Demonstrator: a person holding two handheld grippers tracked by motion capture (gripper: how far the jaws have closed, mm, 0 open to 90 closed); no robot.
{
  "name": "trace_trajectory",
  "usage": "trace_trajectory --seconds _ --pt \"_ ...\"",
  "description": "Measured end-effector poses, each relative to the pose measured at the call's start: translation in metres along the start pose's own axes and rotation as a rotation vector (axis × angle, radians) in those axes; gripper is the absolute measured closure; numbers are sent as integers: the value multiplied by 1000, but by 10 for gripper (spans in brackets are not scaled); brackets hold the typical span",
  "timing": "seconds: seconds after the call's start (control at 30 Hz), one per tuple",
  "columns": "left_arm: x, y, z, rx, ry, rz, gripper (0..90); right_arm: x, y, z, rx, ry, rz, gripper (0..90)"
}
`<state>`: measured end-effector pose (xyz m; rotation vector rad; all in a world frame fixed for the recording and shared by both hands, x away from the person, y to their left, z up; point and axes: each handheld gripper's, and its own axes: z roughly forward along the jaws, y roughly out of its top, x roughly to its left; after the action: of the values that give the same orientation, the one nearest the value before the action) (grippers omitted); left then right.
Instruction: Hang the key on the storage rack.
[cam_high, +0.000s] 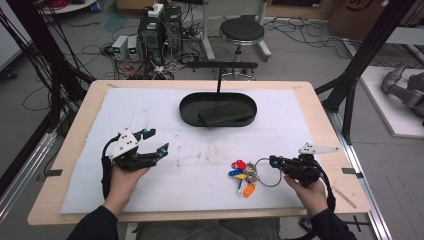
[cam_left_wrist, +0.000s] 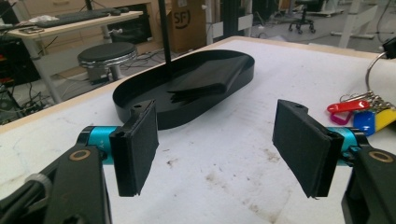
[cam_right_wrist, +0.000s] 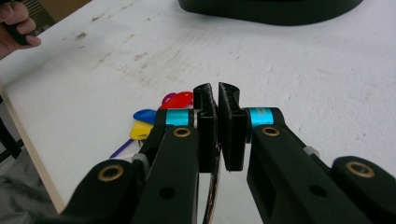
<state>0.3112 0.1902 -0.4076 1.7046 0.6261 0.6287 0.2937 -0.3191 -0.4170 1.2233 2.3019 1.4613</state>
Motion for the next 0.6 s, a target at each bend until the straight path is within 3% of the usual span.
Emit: trace_trajectory --seconds 0.07,0.17,0.5,0.6 --pt "-1 0 1 -2 -7 -1 312 -1 -1 2 27 13 14 865" --pt "-2 0 2 -2 -27 -8 312 1 1 2 29 14 -5 870" --pt "-3 4 7 6 -60 -48 270 7 19 -6 -24 22 -78 875" --pt "-5 5 9 -7 -95 -65 268 11 27 -8 -36 26 -103 876"
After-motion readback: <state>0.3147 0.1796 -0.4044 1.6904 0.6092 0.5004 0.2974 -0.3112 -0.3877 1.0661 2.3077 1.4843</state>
